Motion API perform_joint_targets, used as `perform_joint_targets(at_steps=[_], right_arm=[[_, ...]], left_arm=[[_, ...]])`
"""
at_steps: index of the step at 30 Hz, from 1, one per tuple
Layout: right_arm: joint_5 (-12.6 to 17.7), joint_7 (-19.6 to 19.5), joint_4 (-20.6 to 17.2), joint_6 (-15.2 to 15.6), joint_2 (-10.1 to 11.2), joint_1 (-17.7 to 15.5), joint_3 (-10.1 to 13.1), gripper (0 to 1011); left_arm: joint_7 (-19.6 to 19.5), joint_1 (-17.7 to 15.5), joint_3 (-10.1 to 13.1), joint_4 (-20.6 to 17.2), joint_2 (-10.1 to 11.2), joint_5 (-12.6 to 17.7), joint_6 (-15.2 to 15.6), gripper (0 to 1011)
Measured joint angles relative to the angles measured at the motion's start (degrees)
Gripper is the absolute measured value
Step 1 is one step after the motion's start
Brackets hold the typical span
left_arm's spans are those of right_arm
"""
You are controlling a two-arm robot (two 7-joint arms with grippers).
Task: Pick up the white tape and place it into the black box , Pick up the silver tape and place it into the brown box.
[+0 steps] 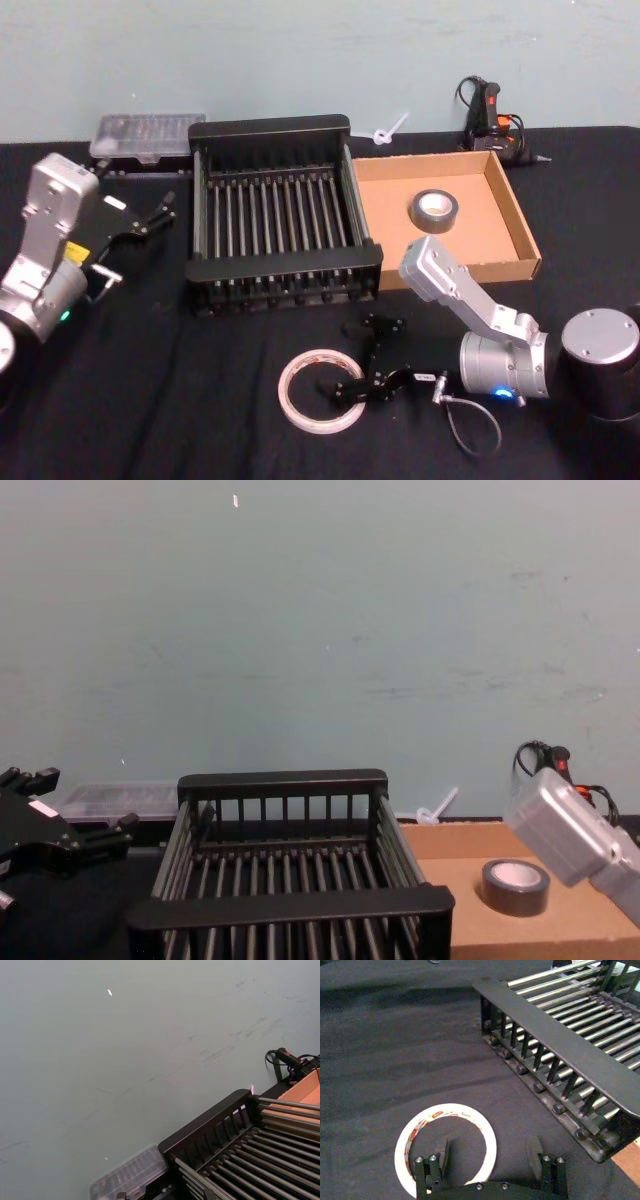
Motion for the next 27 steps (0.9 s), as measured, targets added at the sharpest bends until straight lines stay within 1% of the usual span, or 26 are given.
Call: perform_joint_targets(at_steps=[5, 13, 19, 27], right_arm=[[-0.3, -0.7, 0.0, -0.6, -0.1, 0.0, 0.0, 1003], [-1.3, -1.5, -0.4, -2.5, -0.2, -0.5, 0.3, 1002], [-2.0, -1.5, -0.4, -3.0, -0.3, -0.7, 0.3, 1002], [-2.6, -1.4, -0.3, -3.1, -0.4, -0.8, 0.3, 1002]], left_arm=[[0.0, 0.0, 0.0, 0.0, 0.0, 0.0, 0.0, 1001], [0.0, 0.0, 0.0, 0.0, 0.0, 0.0, 0.0, 1001], [0.0, 0.0, 0.0, 0.0, 0.0, 0.0, 0.0, 1001], [0.0, 0.0, 0.0, 0.0, 0.0, 0.0, 0.0, 1001]])
